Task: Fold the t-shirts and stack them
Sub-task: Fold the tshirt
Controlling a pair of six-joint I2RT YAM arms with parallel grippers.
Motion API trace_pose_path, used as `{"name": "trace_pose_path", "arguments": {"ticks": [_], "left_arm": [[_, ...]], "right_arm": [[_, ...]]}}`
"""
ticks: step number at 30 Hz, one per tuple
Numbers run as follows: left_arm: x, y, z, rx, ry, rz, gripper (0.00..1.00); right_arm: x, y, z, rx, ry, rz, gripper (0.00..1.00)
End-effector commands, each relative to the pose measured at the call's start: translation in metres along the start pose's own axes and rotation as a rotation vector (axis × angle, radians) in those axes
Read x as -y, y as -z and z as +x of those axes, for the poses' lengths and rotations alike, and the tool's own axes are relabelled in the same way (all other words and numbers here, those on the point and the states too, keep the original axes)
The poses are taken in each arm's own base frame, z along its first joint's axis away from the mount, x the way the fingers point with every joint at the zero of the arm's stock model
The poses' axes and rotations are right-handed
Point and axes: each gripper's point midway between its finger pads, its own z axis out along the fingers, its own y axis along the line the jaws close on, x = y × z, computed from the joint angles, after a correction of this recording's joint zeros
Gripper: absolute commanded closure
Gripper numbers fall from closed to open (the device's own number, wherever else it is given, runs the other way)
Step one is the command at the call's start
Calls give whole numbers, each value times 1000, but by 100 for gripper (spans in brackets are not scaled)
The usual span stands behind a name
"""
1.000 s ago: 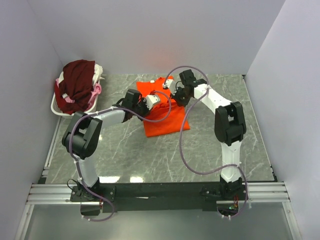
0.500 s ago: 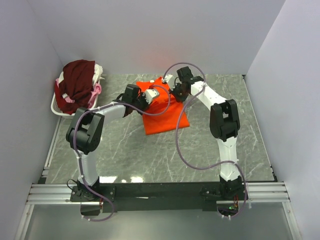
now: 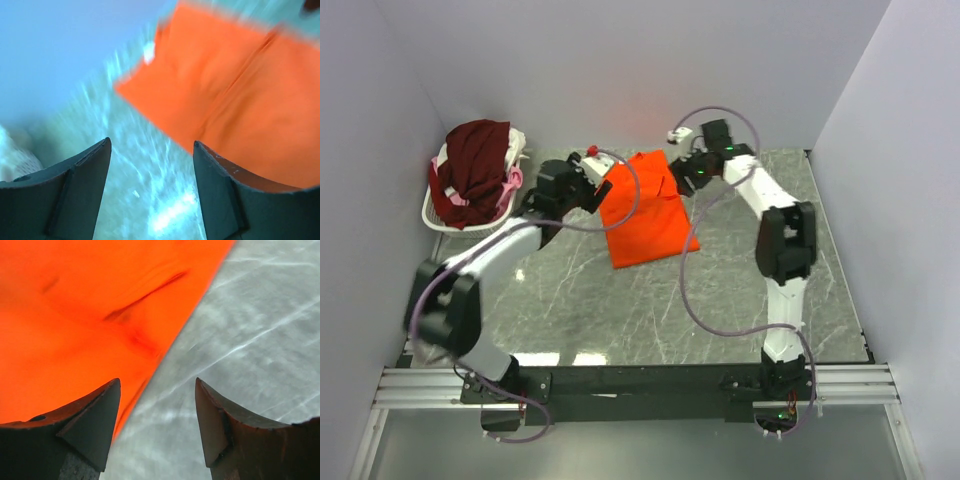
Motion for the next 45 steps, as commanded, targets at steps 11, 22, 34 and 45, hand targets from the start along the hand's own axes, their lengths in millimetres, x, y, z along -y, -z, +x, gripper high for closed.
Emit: {"name": "trace_pose_path", "arguments": {"ticks": [11,22,34,45], "left_arm": [[173,73,63,67,-505,585,32],[182,24,102,-74,-562,567,36],[169,26,124,-127,-558,507,72],[170,37,118,-81,-514,537,79]], "right_arm": [[-95,105,112,177,864,-246,22],[-93,75,109,133,876,-99,23],[-103,45,113,97,946,-158,23],[-113,16,106,46,959,-157,28]]}}
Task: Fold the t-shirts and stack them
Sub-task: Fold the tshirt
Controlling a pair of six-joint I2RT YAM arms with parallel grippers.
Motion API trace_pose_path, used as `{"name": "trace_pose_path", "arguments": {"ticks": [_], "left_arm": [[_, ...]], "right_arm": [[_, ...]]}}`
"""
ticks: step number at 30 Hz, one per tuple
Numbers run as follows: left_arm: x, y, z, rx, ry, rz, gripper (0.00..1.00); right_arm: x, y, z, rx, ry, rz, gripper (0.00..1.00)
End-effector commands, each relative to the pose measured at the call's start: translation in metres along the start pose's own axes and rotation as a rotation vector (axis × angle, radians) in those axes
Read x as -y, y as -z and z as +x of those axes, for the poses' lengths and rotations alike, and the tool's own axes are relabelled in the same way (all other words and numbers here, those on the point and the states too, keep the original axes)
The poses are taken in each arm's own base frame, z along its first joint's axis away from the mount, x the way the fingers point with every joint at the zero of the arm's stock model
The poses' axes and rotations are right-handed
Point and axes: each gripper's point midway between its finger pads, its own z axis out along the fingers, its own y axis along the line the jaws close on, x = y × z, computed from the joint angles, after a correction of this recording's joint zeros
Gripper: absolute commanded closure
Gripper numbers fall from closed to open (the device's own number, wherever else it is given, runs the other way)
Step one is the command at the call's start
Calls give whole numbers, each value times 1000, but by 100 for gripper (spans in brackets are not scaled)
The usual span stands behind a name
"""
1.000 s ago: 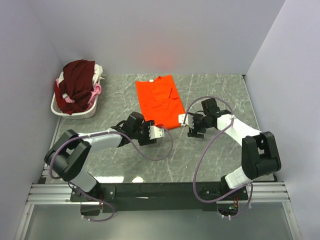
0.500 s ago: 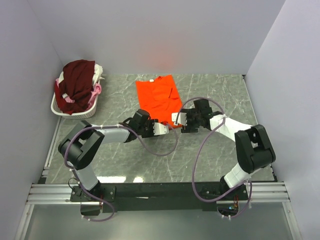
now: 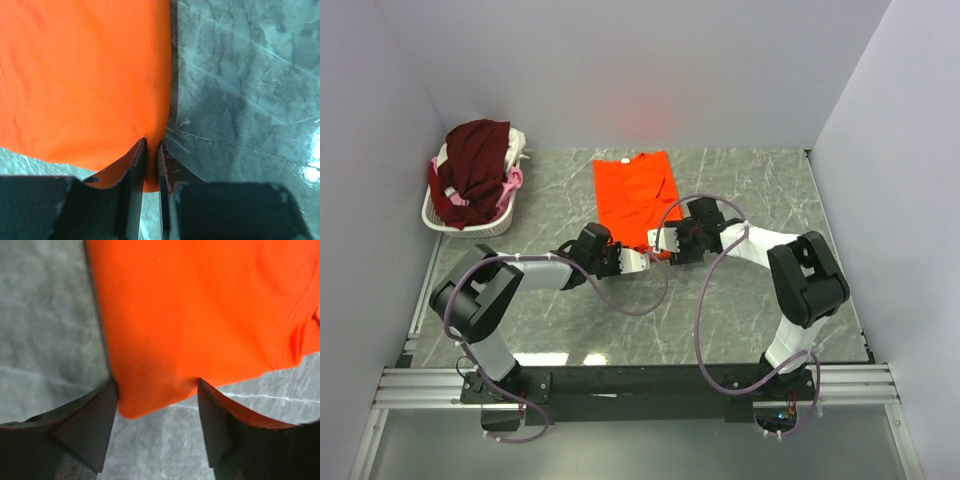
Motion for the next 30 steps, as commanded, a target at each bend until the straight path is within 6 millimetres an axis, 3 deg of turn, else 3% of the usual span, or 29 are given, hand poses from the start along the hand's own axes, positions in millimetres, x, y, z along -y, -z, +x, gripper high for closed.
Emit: {"name": "trace_pose_path", "arguments": {"ticks": [1,5,7,8,11,13,15,16,19,25,26,30], "left_arm": [[0,9,-8,40,21,15,80],[-6,16,-13,74,36,5,86],[-10,19,-17,94,40,2,91],[-10,21,-18,104,42,8,93],[-7,25,-22,117,53,32,99],[1,29,-30,147,68,81,99],[8,38,-37,161,90,120,99],[16,43,-46,192,115,158,99],[43,60,-62,226,130,247,99],[113,96,-114,305,104,454,99],[130,103,-123,322,83,497,99],[139,127,-149,388,59,511,99]], "right_arm": [[20,-7,-5,-25,6,49,31],[19,-13,-1,-54,-36,23,51],[18,-15,2,-68,-52,15,69],[14,-14,2,-72,-59,0,84],[2,-7,1,-73,-74,-47,98],[-4,6,-8,-44,-77,-71,100],[-28,19,-10,-36,-101,-139,100],[-38,34,-19,-1,-111,-167,100],[-92,63,-29,50,-167,-282,100],[-173,125,-40,96,-267,-381,100],[-181,132,-44,116,-280,-387,100],[-194,157,-53,147,-334,-326,100]]}}
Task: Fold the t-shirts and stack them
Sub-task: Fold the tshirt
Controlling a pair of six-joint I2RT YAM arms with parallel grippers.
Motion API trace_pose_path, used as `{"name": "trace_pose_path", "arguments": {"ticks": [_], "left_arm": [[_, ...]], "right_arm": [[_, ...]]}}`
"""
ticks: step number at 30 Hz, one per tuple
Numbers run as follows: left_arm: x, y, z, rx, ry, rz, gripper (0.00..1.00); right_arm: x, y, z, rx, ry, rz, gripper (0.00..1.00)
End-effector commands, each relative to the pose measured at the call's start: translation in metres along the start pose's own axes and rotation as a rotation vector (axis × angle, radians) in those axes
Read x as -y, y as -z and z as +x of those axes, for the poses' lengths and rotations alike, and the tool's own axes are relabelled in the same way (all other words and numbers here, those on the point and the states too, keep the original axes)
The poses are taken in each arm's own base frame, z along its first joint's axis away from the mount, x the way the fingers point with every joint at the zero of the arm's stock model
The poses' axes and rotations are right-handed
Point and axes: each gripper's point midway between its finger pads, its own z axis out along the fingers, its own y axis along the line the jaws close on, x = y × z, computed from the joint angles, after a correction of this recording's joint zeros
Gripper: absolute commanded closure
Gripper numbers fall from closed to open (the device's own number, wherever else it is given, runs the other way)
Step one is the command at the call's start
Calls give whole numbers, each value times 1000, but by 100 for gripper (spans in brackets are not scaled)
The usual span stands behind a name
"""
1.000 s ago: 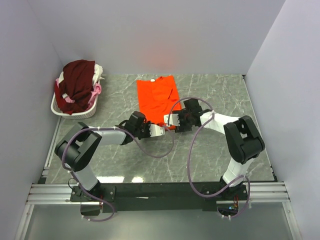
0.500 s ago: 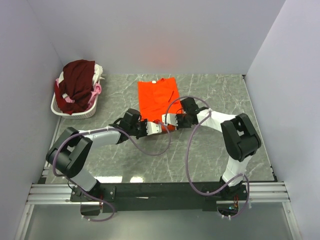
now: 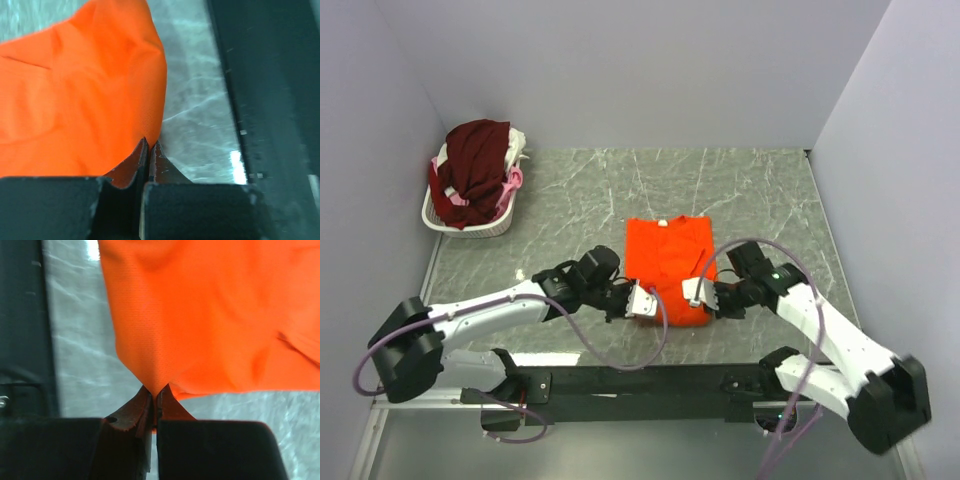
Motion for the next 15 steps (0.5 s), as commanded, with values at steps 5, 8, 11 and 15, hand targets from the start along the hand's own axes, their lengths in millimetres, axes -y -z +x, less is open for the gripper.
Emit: {"name": "trace_pose_path", "arguments": {"ticks": [5,8,11,15], "left_arm": [[-6,12,-28,26,-47,-6,100],[-40,15,-21,-4,-37,-46,100],[-78,22,-14,-2,-22,-114,99],[-133,27,-6,26,10,-217,99]], "right_arm": [[12,28,-12,29,-169,140,100],[53,43,-17,32,-231,223,100],[101,59,-19,46,-310,305,100],[149,65,-18,52,-371,320,100]]}}
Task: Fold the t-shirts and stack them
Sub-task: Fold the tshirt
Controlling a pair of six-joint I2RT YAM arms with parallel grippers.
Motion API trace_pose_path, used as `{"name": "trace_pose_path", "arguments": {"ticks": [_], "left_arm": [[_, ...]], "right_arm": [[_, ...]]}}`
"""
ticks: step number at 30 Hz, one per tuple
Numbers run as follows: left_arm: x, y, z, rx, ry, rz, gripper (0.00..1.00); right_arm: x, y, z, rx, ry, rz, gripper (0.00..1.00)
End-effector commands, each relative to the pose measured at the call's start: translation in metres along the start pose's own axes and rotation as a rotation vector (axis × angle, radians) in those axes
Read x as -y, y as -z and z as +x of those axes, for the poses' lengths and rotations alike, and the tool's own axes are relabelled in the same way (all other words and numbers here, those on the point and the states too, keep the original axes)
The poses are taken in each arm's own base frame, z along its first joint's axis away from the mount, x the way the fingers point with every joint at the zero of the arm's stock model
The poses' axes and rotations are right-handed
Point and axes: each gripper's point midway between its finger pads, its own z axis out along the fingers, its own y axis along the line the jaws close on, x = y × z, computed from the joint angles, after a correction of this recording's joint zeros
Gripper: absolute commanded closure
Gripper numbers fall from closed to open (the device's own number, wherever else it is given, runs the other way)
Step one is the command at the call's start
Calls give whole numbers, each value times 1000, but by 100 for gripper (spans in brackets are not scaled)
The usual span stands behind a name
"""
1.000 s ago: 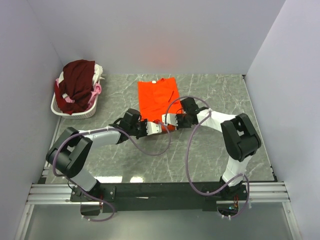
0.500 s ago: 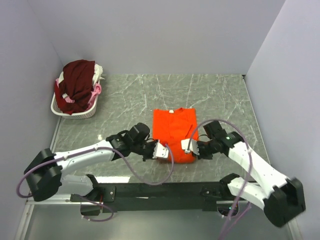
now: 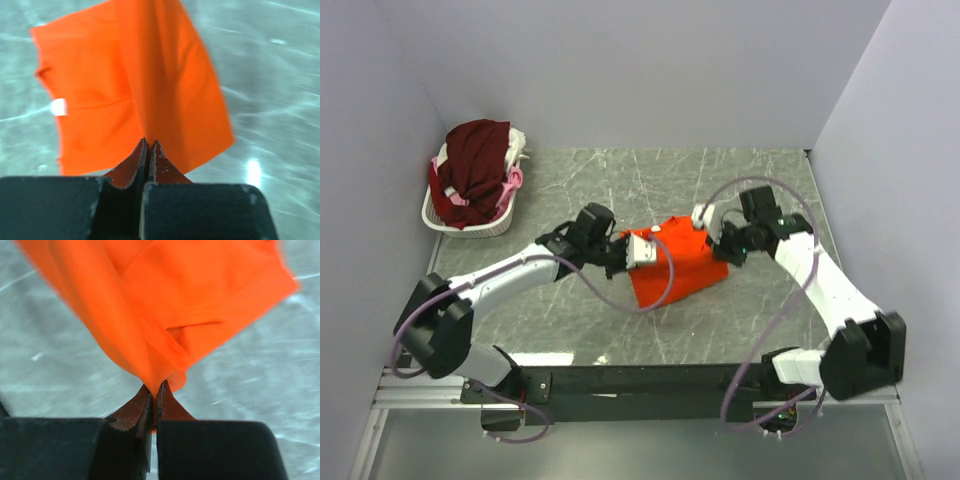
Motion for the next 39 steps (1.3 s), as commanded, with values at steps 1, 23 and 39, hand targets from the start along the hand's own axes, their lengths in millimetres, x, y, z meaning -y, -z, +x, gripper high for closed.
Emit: {"name": "trace_pose_path", "arguments": {"ticks": [1,23,39], "left_arm": [[-55,4,-22,89,-30,-96,99],[-106,22,1,130,126,-248,99],[103,-3,13,-43,159,149,99]], "right_arm": [[58,0,-30,56,-47,86,100],[84,-33,-46,74,-7,-81,100],[-115,-19,65,-38,284,-292,100]]}}
